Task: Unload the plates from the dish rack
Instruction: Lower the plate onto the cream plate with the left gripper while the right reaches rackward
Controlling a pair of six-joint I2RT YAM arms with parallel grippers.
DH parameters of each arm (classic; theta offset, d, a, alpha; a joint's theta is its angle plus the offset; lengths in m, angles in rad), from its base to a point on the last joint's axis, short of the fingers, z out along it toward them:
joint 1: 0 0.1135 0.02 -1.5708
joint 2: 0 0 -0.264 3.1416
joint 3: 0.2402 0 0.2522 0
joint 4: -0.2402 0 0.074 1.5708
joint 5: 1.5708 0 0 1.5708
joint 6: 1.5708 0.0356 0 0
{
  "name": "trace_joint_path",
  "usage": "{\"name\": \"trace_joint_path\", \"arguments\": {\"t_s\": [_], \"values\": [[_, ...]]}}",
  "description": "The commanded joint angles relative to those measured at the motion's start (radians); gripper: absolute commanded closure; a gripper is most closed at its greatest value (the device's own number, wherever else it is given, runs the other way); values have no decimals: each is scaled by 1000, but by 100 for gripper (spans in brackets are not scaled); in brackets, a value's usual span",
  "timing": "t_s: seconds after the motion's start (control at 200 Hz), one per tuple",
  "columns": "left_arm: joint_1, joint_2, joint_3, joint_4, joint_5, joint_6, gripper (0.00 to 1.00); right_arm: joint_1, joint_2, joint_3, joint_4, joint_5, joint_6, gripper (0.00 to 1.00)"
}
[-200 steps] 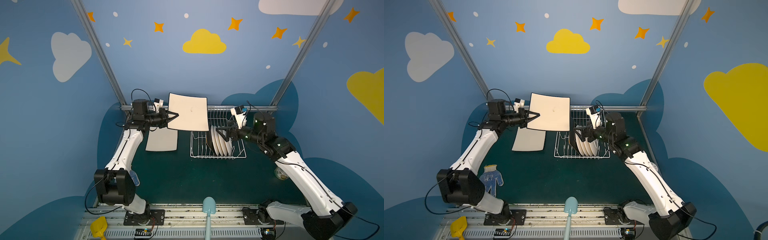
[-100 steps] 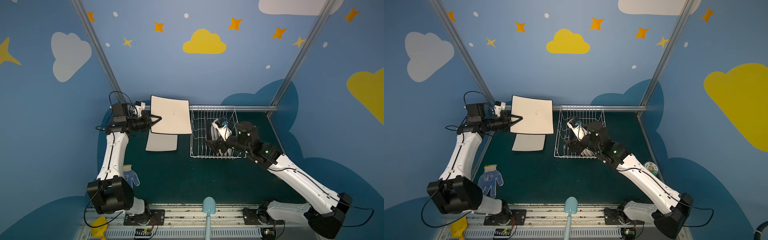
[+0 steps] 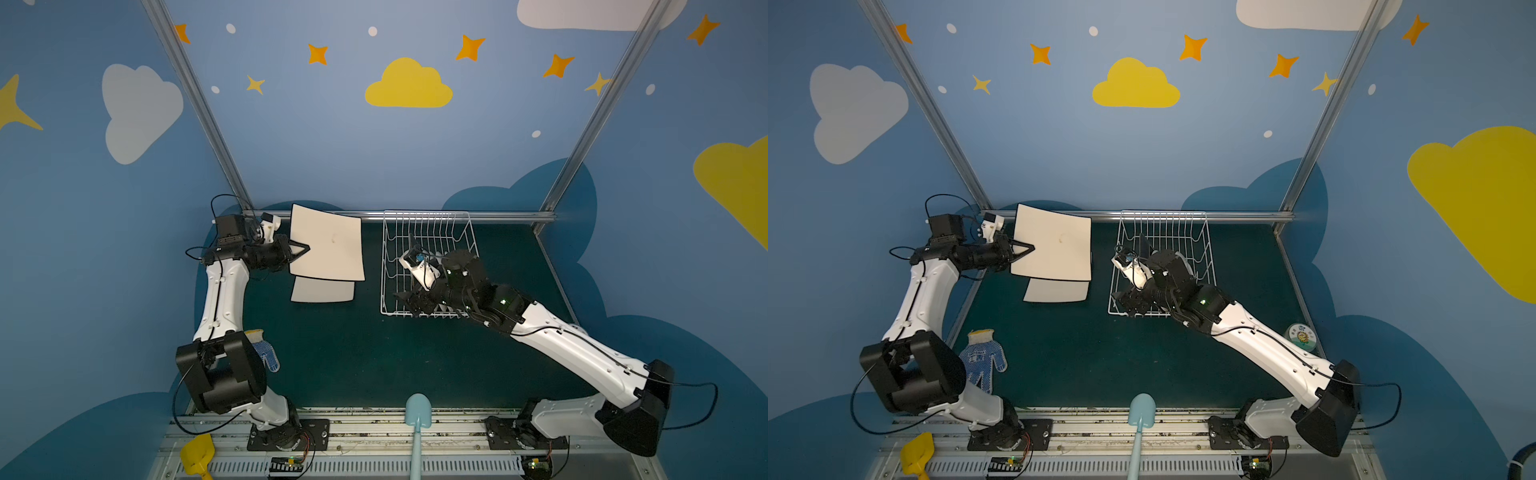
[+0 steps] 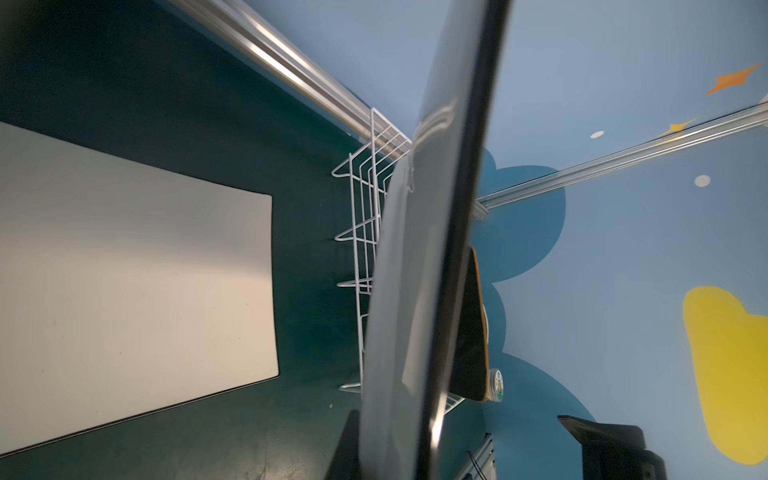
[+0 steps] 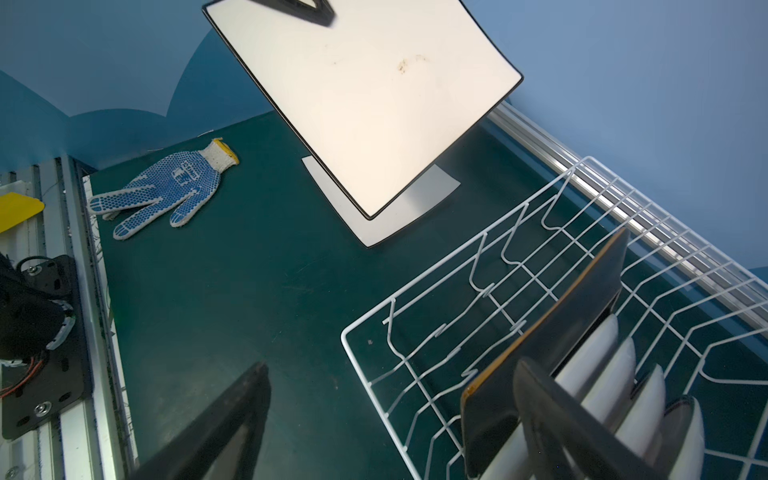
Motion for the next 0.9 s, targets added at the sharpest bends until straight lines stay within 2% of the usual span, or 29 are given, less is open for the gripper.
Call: {"name": "trace_joint_path", "arguments": {"t_s": [0.0,0.17,0.33,0.896], "values": [[11,29,78,-21,91,142,97,7,-5,32,-4,10,-17,9],[16,126,143,-115,44,248,97,8,-4,34,-14,25,-12,8],[18,190,148,-104,5,292,97,8,2,38,-20,30,-11,9],[25,389,172,-57,53,285,97,12,62,82,-40,22,3,8]]}}
